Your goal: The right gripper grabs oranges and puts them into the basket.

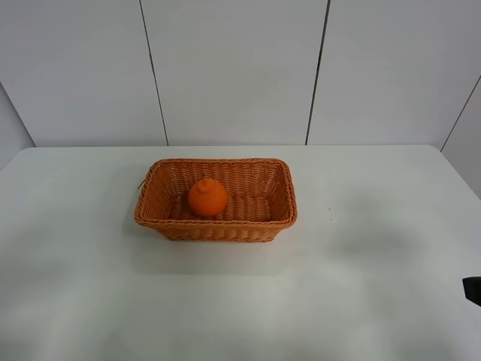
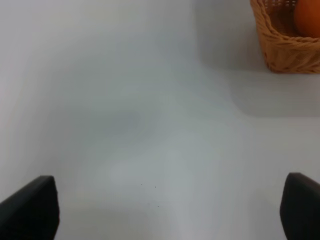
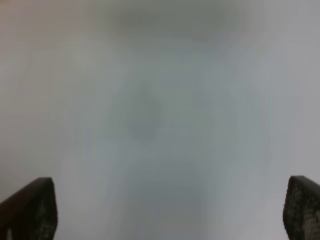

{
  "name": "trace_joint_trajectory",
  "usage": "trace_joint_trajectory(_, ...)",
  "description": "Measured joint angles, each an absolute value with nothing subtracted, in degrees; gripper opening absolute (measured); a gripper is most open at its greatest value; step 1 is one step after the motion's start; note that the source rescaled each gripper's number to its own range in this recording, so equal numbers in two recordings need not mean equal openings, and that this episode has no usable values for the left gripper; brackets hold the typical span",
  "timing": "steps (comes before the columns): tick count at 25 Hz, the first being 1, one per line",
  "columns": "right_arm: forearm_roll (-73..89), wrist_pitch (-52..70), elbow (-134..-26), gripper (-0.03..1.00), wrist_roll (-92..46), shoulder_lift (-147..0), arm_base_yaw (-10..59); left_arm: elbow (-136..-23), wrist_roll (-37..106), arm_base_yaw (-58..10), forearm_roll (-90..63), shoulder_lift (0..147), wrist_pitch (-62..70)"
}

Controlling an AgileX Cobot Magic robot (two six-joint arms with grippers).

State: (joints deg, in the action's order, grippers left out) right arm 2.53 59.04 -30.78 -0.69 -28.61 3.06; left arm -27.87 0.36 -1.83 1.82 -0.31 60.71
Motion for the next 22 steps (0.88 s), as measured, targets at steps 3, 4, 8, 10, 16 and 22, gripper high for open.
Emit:
trace_joint_trajectory(3,2.5,59.1,-28.6,1.00,-0.7,-19.1,3.1,-27.9,0.4,-1.8,1.8,-0.3,60.7)
trace_joint_trajectory(4,2.5,59.0,-28.5,1.00,-0.7,-16.9,3.1,-27.9,0.4,-1.8,1.8,-0.3,60.7)
trace_joint_trajectory(8,2.4,58.9,-28.5,1.00,-0.7,-8.3,3.1,-27.9,0.4,-1.8,1.8,-0.3,60.7)
trace_joint_trajectory(10,2.4,58.9,-28.5,1.00,-0.7,-4.5,3.1,-27.9,0.4,-1.8,1.8,-0.3,60.7)
trace_joint_trajectory(16,2.1,58.9,-28.5,1.00,-0.7,0.2,3.1,-27.9,0.4,-1.8,1.8,-0.3,60.7)
trace_joint_trajectory(22,2.1,58.9,-28.5,1.00,-0.7,0.2,3.1,-27.9,0.4,-1.8,1.8,-0.3,60.7)
